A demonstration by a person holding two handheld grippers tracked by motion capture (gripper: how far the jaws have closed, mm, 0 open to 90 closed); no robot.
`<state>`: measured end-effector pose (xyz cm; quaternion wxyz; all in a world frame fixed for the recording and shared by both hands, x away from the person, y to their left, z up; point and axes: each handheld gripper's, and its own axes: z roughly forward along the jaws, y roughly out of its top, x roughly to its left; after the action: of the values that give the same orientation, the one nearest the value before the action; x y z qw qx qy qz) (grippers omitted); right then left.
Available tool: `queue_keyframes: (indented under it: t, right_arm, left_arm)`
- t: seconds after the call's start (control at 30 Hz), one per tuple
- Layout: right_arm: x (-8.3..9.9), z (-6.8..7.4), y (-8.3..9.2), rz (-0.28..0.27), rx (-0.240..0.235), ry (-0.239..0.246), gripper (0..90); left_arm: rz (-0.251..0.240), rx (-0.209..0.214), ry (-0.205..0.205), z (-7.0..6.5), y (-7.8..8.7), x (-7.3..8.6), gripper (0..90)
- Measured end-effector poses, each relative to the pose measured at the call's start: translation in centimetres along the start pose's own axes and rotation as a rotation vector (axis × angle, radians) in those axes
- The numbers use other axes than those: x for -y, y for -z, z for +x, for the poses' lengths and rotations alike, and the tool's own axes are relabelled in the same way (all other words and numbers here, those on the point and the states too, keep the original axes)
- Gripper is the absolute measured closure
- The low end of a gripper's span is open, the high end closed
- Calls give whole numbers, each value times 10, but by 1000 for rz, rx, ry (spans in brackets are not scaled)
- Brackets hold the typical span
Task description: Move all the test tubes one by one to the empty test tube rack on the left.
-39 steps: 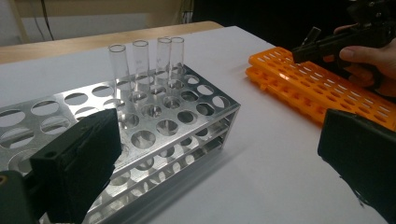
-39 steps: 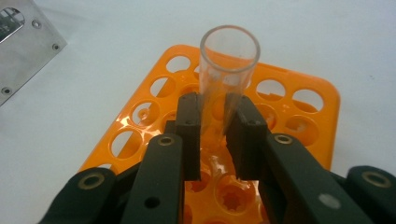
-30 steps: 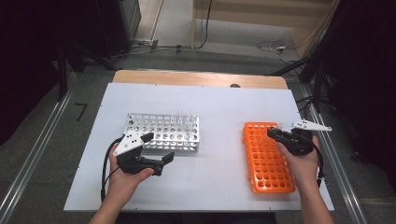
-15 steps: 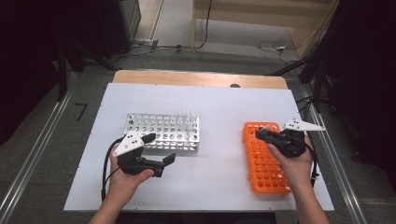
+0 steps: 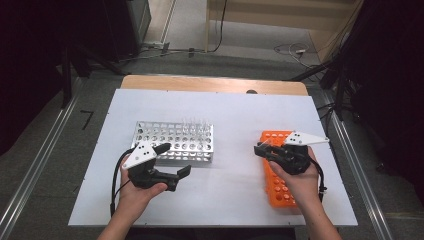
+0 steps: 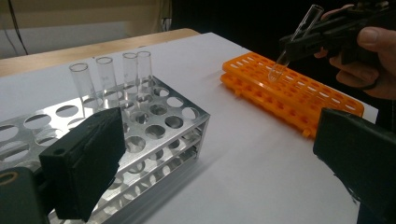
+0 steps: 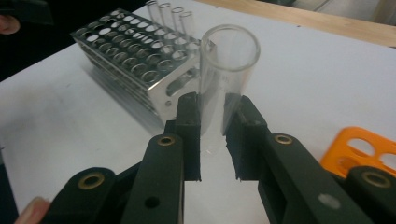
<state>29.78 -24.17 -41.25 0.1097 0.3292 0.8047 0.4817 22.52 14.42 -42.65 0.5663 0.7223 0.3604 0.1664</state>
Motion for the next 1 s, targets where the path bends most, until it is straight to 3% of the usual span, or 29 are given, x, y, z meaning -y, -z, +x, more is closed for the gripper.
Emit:
queue_keyframes:
  t: [0.63,1.0]
  right_arm:
    - [-5,61,-38,70,-121,116,734]
    - [-4,88,-55,112,-167,169,734]
  left_arm:
    - [5,59,-37,-22,-13,-8,71]
    - [27,99,-56,-37,-26,-7,183]
